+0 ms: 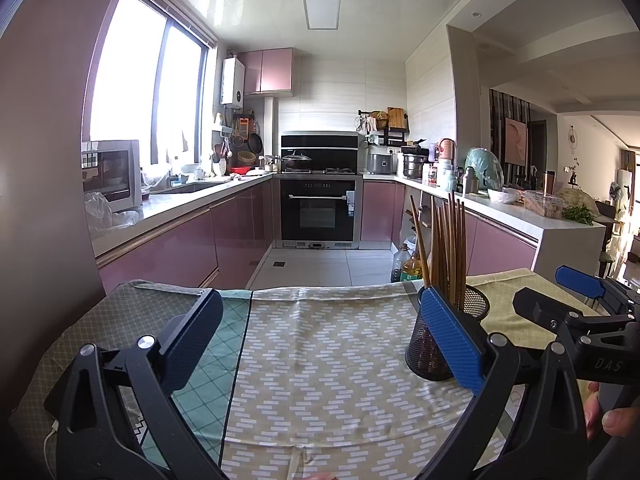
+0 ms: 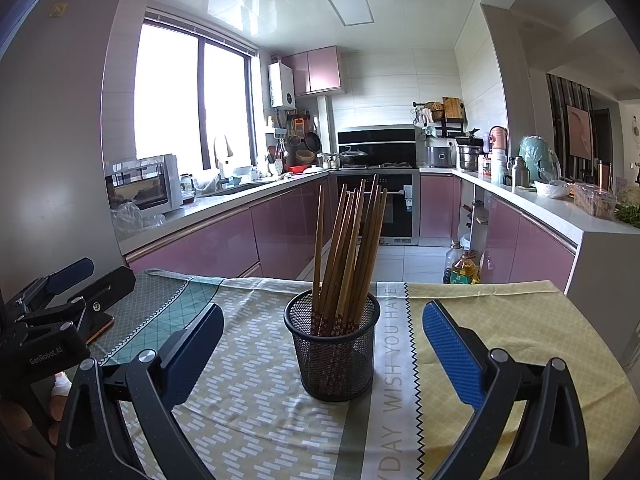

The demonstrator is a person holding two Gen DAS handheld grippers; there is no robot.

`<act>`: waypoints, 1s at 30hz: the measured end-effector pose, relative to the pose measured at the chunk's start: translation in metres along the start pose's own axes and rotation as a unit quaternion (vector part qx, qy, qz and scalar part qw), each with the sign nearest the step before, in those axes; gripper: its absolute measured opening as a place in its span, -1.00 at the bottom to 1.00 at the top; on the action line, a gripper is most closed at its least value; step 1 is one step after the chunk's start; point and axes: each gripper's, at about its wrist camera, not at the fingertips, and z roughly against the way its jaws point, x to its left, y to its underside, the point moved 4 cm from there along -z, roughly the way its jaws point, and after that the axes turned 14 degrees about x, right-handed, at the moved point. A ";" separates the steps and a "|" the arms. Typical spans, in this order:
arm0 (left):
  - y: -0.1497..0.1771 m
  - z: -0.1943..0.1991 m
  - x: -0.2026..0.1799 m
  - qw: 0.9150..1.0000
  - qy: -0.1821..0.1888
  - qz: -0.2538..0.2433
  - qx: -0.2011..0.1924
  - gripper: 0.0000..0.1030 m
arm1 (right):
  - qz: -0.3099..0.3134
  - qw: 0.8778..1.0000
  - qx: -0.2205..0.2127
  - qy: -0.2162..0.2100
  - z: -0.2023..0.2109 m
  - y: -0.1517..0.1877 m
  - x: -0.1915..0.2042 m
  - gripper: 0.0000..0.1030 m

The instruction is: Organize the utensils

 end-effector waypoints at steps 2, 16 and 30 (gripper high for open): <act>0.000 0.000 0.000 1.000 0.001 0.000 0.000 0.90 | -0.001 1.000 0.000 0.000 0.000 0.000 0.000 0.88; 0.000 0.000 0.000 1.000 0.000 0.000 0.000 0.90 | -0.003 1.000 -0.001 0.002 0.000 0.001 0.000 0.88; 0.001 0.000 -0.001 1.000 0.002 0.001 0.002 0.90 | -0.007 1.000 0.000 0.001 -0.001 0.001 -0.002 0.88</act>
